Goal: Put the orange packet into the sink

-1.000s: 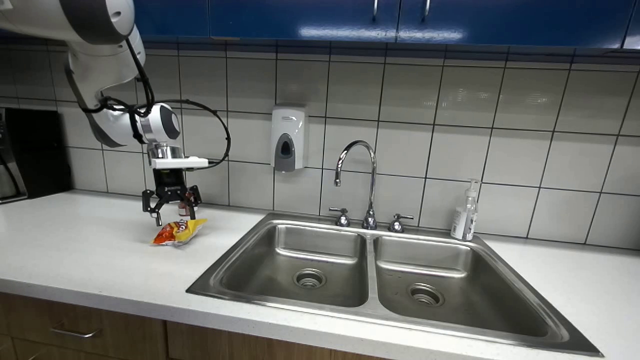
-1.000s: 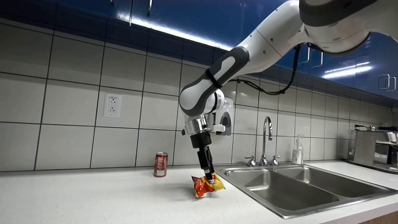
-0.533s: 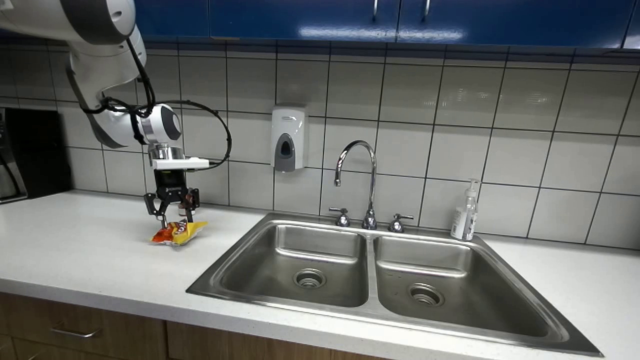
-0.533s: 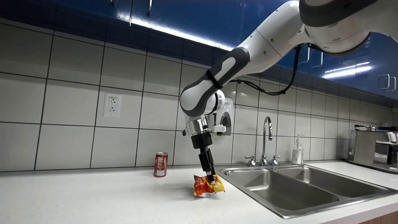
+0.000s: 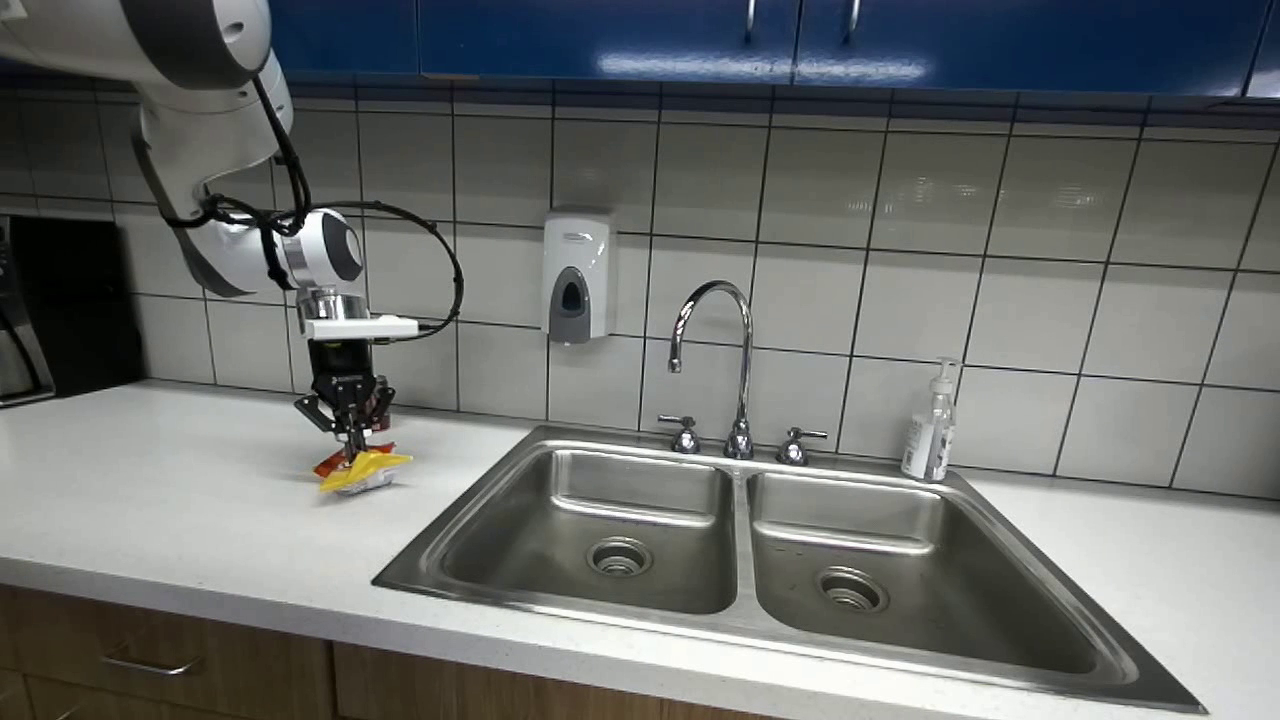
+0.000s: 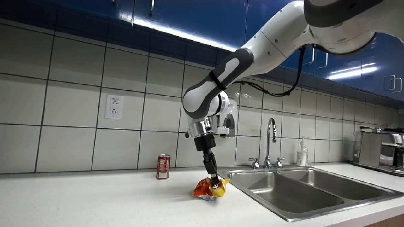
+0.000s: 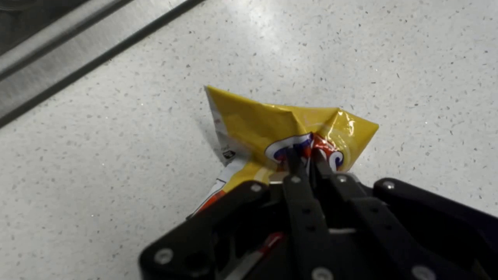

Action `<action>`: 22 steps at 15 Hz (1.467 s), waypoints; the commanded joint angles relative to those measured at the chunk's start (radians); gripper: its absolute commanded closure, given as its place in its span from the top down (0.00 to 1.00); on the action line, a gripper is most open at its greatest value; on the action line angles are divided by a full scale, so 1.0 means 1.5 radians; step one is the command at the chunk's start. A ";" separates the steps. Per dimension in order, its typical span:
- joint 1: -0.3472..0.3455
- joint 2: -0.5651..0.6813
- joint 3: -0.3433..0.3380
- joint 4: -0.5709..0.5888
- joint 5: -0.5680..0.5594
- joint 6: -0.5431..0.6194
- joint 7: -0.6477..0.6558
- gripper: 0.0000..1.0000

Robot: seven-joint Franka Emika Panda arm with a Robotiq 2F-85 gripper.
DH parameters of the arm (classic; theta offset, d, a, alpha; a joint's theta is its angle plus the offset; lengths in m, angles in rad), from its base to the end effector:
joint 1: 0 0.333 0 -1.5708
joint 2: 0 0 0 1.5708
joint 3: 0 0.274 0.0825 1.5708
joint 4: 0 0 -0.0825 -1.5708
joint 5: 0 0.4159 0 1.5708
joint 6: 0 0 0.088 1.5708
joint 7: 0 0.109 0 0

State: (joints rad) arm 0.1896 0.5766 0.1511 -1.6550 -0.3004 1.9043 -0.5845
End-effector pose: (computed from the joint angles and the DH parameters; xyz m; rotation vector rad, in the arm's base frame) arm 0.6198 0.1913 0.2007 2.5545 1.4946 -0.5004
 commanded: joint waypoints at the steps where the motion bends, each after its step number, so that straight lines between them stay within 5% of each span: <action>1: -0.010 -0.010 0.010 -0.008 -0.002 0.000 -0.009 0.00; 13: 0.007 -0.072 0.012 -0.028 -0.011 -0.011 0.019 0.00; 22: -0.006 -0.200 0.013 -0.167 0.001 0.024 0.067 0.00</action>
State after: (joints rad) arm 0.2032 0.3818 0.1601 -1.7848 -0.3013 1.9060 -0.5203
